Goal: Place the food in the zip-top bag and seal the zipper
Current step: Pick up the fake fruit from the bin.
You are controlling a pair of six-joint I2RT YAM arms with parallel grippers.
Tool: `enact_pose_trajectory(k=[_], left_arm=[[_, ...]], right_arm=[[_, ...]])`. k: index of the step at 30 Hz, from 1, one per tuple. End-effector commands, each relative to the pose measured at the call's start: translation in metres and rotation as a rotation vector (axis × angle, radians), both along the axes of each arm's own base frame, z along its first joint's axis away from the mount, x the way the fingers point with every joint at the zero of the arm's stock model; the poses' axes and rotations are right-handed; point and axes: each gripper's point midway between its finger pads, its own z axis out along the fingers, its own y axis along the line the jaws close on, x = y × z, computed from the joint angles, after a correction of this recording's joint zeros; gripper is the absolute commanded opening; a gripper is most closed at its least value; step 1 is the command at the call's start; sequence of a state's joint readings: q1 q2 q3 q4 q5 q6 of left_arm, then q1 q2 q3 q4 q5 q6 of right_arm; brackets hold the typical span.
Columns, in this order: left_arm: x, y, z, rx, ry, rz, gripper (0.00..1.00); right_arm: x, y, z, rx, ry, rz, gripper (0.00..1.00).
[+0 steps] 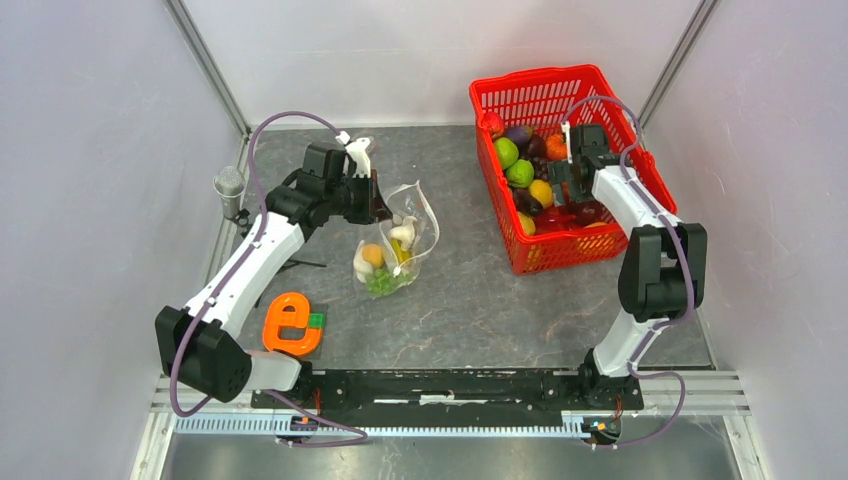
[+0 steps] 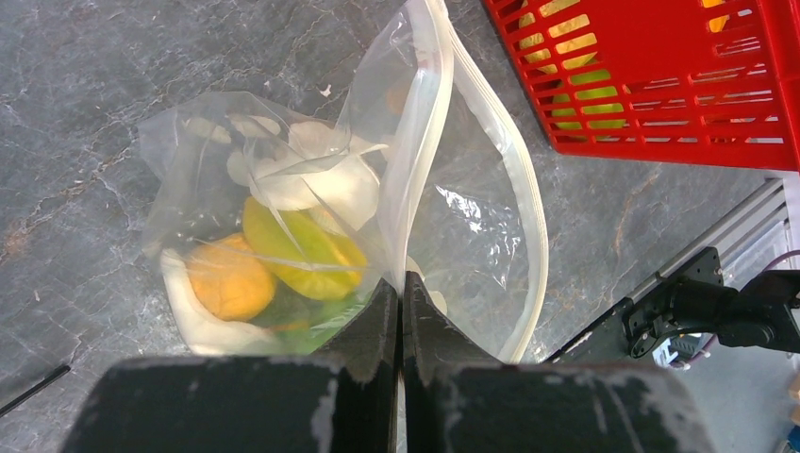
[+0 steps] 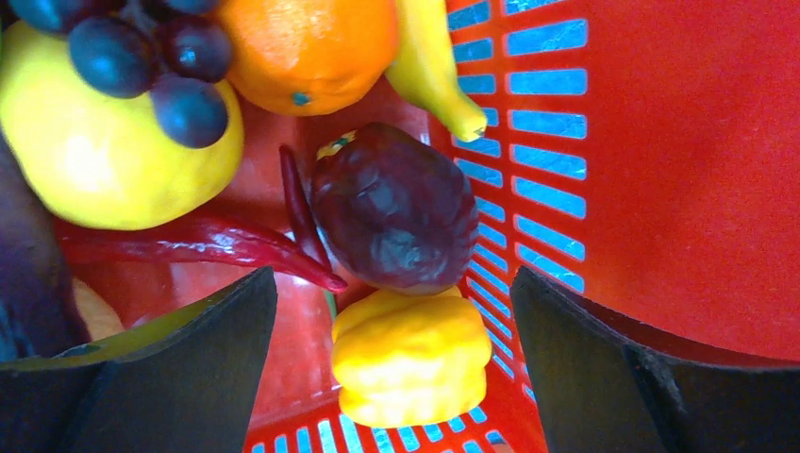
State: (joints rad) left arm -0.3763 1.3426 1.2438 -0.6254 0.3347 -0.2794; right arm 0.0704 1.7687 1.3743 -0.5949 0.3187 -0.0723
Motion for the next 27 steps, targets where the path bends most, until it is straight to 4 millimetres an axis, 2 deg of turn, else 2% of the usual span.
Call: enact_pose_trajectory(k=[1,6,11,14,19,22,27], left_arm=[[0.002,-0.004,0.016,-0.04,-0.055,-0.009,0.02],[0.003,-0.005,0.015,-0.044,-0.05,-0.012,0.02],[0.004,-0.006,0.014,-0.045,-0.045,-0.014,0.02],[0.004,-0.008,0.012,-0.05,-0.04,-0.015,0.02],[0.004,-0.008,0.012,-0.051,-0.041,-0.014,0.02],[0.004,-0.008,0.012,-0.052,-0.039,-0.013,0.02],[0.004,-0.009,0.012,-0.054,-0.037,-0.017,0.02]], right_arm=[[0.004,-0.011,-0.012,0.027,0.001,-0.02,0.98],[-0.002,-0.007,-0.038,0.071,0.056,-0.015,0.92],[-0.005,-0.003,-0.052,0.095,0.097,-0.008,0.89],[-0.006,-0.001,-0.056,0.103,0.096,-0.006,0.83],[0.001,0.005,-0.044,0.139,0.022,0.014,0.61],[0.004,0.014,-0.031,0.182,-0.046,0.045,0.53],[0.0,0.033,-0.019,0.276,-0.103,0.106,0.48]])
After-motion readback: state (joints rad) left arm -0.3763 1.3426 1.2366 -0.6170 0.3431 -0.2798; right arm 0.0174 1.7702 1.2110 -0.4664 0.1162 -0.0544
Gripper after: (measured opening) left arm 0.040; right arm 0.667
